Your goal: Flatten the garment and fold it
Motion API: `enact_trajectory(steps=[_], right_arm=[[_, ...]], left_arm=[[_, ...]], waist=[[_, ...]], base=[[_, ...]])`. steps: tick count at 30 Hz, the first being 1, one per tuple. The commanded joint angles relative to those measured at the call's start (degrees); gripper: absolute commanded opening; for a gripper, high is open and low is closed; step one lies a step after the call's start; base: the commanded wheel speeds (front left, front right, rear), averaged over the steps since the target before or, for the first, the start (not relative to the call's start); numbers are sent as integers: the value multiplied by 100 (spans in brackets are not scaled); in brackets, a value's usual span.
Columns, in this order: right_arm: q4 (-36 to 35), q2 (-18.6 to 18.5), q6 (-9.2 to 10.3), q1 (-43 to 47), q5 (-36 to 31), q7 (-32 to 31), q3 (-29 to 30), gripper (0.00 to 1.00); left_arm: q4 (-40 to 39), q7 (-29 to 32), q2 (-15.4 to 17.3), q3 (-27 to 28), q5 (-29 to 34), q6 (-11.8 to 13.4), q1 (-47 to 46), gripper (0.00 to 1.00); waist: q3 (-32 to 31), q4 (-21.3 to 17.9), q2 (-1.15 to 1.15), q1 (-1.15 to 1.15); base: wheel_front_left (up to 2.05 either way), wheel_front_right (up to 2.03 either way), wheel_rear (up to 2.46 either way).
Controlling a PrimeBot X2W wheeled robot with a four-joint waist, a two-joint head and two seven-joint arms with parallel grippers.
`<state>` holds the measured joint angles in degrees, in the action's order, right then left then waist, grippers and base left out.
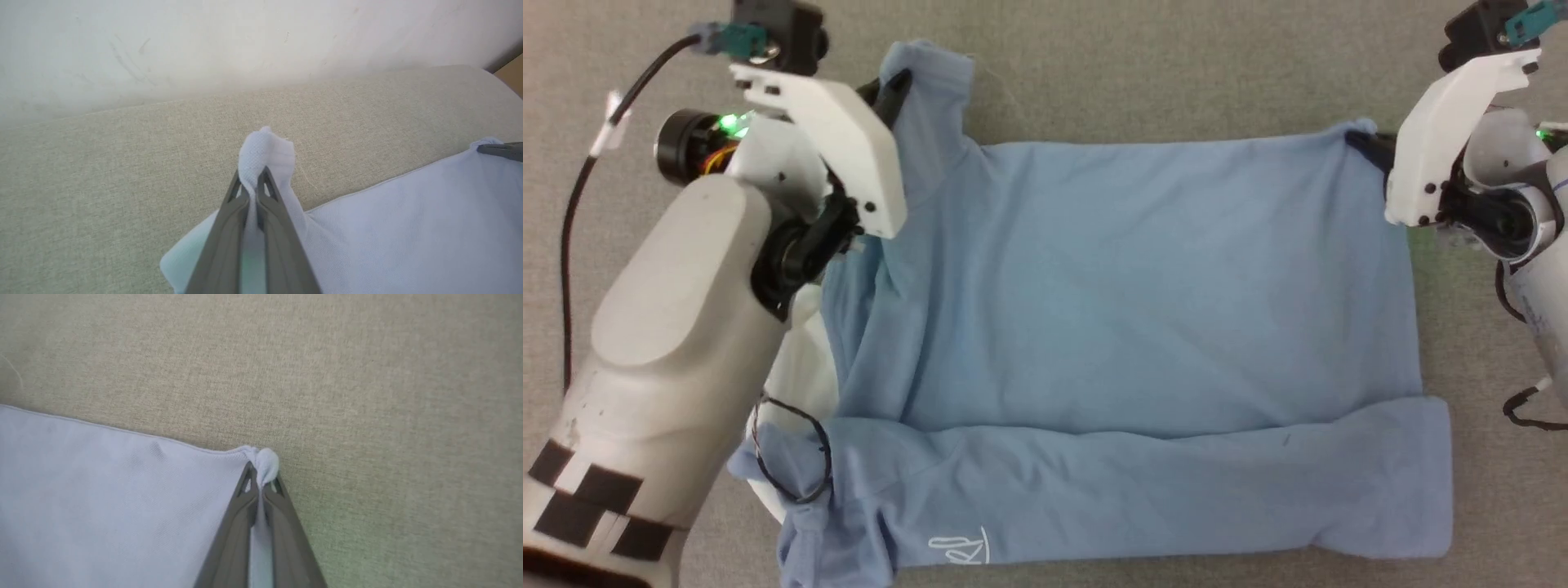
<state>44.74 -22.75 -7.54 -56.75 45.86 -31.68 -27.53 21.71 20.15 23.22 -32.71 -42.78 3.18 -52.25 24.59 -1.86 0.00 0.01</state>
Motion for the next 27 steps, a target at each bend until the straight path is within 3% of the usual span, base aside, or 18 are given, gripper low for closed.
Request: enact_trajectory(steps=[1,8,14,24,25,26,27], right_arm=[[-66,-48,5,53,-46,144,-42,0],[-686,-388,5,609,-68,1047,-392,0],[-1352,-619,5,1791,71,1689,-490,0],[-1886,-719,5,3675,106,2218,-36,0],[-1900,-697,5,3822,98,2194,40,9],[-1914,-668,5,3964,77,2169,111,32],[-1927,-625,5,4108,76,2162,220,69]], left_arm=[[-30,-78,54,46,11,46,130,0],[-572,-519,448,346,-112,342,1067,0],[-1509,-917,756,662,-350,911,2665,0],[-2419,-1268,711,733,-711,1592,4866,0],[-2428,-1274,689,722,-750,1609,4978,0],[-2428,-1312,657,738,-790,1634,5083,0],[-2419,-1337,628,751,-849,1629,5181,0]], waist=[[-254,-66,0,-1],[-959,-173,0,-1],[-1410,-211,0,-1],[-1752,-226,0,-1],[-1765,-239,0,-1],[-1787,-261,0,-1],[-1794,-272,0,-1]], base=[[0,0,0],[0,0,0],[0,0,0],[0,0,0],[0,0,0],[0,0,0],[0,0,0]])
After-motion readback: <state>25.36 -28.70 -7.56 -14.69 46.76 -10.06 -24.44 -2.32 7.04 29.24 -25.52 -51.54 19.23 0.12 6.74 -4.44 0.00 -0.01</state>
